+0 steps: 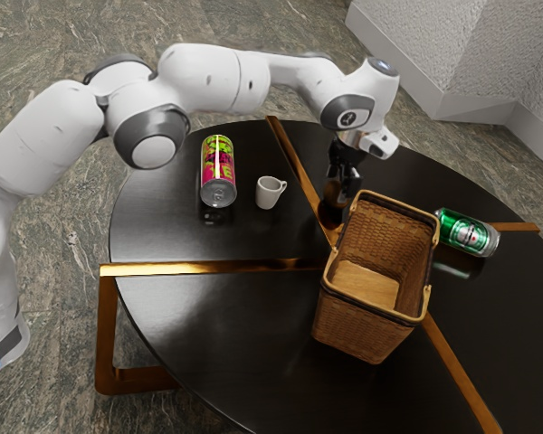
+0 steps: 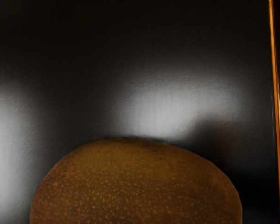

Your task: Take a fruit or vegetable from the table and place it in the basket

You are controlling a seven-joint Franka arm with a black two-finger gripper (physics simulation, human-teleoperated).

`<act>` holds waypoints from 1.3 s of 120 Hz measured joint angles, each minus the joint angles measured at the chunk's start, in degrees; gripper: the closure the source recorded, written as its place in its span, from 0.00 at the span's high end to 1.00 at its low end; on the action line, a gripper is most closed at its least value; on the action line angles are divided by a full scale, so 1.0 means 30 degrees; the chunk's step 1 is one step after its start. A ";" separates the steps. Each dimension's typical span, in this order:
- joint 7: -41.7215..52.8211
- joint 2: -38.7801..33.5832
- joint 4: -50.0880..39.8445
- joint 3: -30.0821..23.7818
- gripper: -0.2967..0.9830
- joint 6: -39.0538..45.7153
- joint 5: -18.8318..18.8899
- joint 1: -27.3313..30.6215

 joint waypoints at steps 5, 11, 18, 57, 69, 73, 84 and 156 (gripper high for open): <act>0.0004 0.0028 0.0012 -0.0009 0.75 0.0093 -0.0017 0.0000; 0.0006 0.0079 0.0005 -0.0013 0.75 0.0181 -0.0032 0.0000; 0.0008 0.0186 -0.0003 -0.0015 0.75 0.0326 -0.0043 0.0000; 0.0017 0.0593 -0.0031 0.0005 0.76 0.0987 -0.0077 0.0012; 0.0020 0.0576 -0.0037 0.0054 0.75 0.0844 -0.0055 0.0001; 0.0021 0.0577 -0.0050 0.0074 0.75 0.0770 -0.0049 0.0028; 0.0022 0.0578 -0.0055 0.0097 0.75 0.0624 -0.0040 0.0103; 0.0015 0.0762 -0.0037 -0.0015 0.70 0.0739 -0.0049 0.0117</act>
